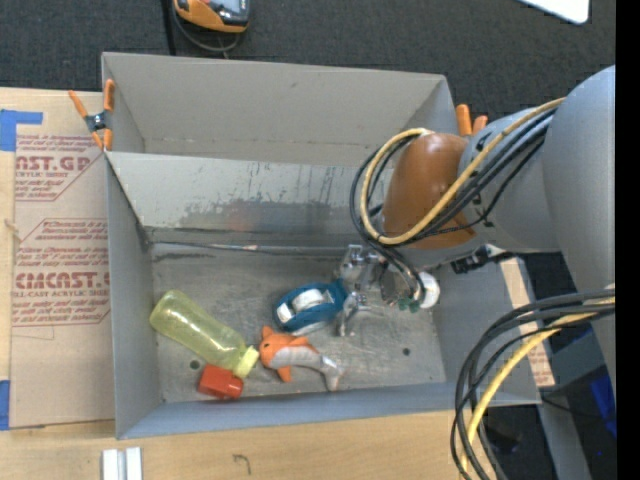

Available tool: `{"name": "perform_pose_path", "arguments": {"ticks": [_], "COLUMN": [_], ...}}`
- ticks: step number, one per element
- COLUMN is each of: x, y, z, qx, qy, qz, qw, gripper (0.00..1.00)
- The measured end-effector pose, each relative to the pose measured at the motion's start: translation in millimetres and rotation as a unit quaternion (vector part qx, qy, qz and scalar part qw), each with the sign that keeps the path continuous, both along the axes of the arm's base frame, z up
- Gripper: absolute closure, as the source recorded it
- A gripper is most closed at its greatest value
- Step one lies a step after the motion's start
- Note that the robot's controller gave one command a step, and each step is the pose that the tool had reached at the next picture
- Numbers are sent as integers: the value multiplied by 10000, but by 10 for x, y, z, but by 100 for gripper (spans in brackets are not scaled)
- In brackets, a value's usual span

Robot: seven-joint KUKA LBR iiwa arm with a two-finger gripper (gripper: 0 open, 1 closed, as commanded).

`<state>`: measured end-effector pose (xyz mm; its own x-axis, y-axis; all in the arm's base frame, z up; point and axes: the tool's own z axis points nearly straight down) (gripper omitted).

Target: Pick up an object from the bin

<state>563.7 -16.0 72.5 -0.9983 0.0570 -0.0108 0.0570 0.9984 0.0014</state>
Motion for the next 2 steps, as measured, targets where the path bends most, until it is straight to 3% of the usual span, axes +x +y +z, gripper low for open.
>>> {"name": "perform_pose_path", "arguments": {"ticks": [1, 2], "x": [0, -38], "y": [0, 15], "z": [0, 245], "qx": [-1, -7], "qy": [0, 85], "qz": [1, 316], "qw": [10000, 9995], "gripper": [100, 100]}}
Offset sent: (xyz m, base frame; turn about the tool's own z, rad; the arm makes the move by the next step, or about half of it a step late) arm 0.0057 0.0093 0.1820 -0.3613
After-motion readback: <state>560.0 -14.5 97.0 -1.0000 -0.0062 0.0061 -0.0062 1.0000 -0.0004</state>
